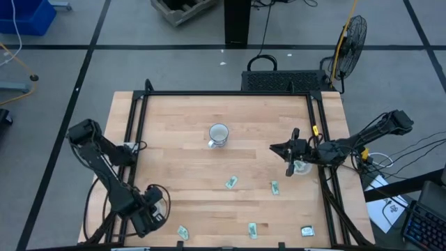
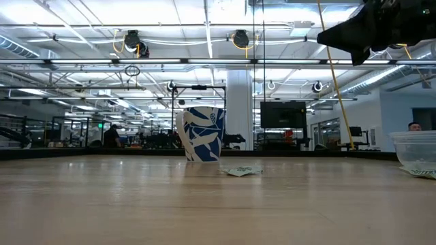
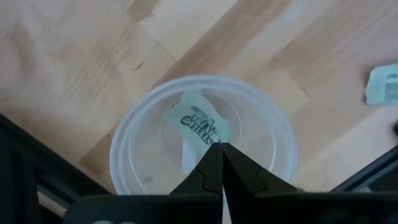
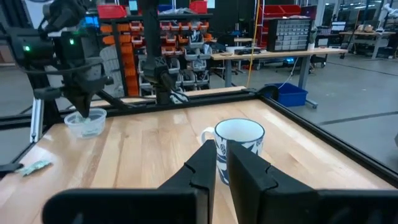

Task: Pick and place Stevia / Truvia into bins
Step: Put the green stevia packet into the left transparent container, then put the green stevia packet into the right transparent container

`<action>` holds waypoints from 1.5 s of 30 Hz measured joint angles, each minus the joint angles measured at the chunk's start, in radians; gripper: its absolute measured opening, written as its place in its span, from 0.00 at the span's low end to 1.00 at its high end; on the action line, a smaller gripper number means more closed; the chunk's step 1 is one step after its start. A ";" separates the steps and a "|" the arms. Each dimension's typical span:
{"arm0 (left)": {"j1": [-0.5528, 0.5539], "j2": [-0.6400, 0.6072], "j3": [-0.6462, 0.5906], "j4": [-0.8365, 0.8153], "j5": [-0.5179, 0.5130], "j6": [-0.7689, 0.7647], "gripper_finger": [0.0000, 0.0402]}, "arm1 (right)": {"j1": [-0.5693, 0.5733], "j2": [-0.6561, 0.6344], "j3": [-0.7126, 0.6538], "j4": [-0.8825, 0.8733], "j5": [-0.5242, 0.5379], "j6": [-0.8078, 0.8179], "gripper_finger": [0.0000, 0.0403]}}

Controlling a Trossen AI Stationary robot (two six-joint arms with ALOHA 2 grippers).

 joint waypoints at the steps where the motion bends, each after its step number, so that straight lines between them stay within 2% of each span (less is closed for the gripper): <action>1: 0.000 0.000 0.000 0.000 -0.007 0.000 0.02 | 0.000 0.000 0.000 0.002 0.000 0.000 0.07; 8: 0.000 0.000 0.000 0.035 -0.048 -0.001 0.01 | 0.000 0.000 0.000 0.015 0.000 0.000 0.07; 14: -0.003 0.000 0.000 0.100 -0.098 -0.022 0.04 | 0.000 0.000 0.000 0.015 0.000 0.000 0.07; 20: -0.004 0.000 -0.029 0.100 -0.099 -0.023 0.03 | 0.000 0.000 0.000 0.015 0.000 0.000 0.07; 26: -0.004 0.000 -0.089 0.104 -0.041 -0.071 0.02 | 0.000 0.000 0.000 0.015 0.000 0.000 0.07; 35: -0.004 0.000 -0.099 0.104 -0.018 -0.074 0.18 | 0.000 0.000 0.000 0.015 0.000 0.000 0.07; 39: -0.004 0.000 -0.099 0.104 -0.007 -0.074 0.21 | 0.000 0.000 0.000 0.015 0.000 -0.002 0.07; 45: 0.009 -0.003 -0.099 0.104 0.136 -0.080 0.17 | 0.000 0.000 0.000 0.005 -0.010 -0.032 0.07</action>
